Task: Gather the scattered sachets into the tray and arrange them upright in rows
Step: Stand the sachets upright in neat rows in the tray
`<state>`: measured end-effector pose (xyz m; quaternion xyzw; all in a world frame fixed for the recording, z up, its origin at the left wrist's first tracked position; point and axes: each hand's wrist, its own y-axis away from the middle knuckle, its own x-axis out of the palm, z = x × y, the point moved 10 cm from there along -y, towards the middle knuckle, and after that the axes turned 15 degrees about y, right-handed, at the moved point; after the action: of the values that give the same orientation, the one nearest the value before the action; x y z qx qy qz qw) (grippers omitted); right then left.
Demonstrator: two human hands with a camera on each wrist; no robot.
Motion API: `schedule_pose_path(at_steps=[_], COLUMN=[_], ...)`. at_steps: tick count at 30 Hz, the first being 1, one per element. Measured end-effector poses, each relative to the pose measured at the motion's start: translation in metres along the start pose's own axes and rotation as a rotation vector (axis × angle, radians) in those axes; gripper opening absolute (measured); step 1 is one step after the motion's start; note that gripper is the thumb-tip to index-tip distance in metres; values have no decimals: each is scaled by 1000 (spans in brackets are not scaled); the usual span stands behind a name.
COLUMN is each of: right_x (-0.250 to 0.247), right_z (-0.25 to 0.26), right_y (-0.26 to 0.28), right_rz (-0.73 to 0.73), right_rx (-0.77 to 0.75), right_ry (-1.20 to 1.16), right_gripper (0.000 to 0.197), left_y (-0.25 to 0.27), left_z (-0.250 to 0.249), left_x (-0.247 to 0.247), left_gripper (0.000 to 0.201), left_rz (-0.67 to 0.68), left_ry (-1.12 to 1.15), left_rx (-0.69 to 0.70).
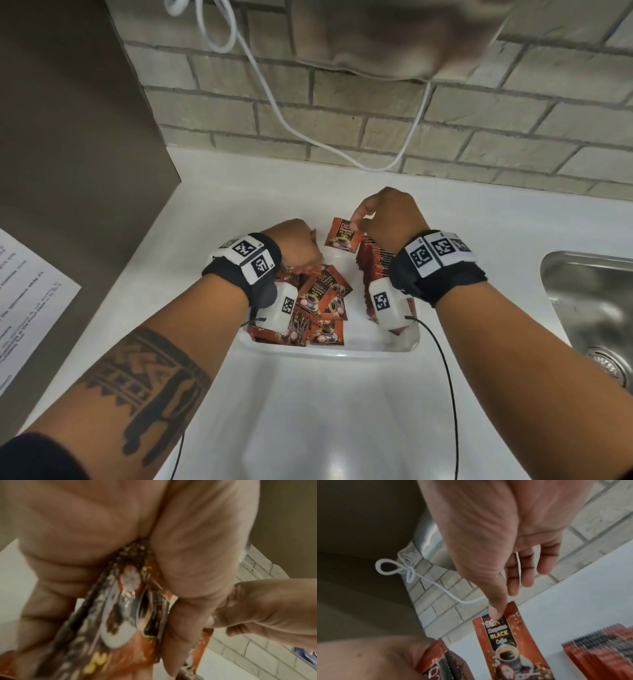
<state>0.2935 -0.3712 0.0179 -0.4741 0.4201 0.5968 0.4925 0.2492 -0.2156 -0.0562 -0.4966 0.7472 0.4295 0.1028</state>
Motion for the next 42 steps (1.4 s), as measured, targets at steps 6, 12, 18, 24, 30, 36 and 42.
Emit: schedule_pose_path(at_steps=[6, 12, 18, 24, 30, 36, 42], right_x=[37, 53, 61, 63, 44, 35, 48], right_z=[-1, -5, -6, -9, -16, -14, -8], right_y=[-26, -34, -36, -35, -34, -15, -5], right_rz=[105, 175, 234, 234, 118, 150, 253], right_rx=[104, 129, 90, 29, 24, -75, -108], right_ry=[240, 318, 269, 201, 60, -112, -313], right_gripper=[21, 29, 21, 21, 12, 17, 9], left_y=[-15, -38, -47, -56, -53, -45, -30], left_z=[-21, -29, -31, -25, -19, -14, -22], left_x=[38, 46, 51, 50, 46, 16, -10], left_gripper=[44, 42, 42, 32, 28, 31, 83], left_rz=[175, 202, 247, 226, 243, 105, 63], left_ry=[-180, -259, -349, -321, -263, -110, 363], left_rx=[18, -4, -4, -22, -53, -4, 226])
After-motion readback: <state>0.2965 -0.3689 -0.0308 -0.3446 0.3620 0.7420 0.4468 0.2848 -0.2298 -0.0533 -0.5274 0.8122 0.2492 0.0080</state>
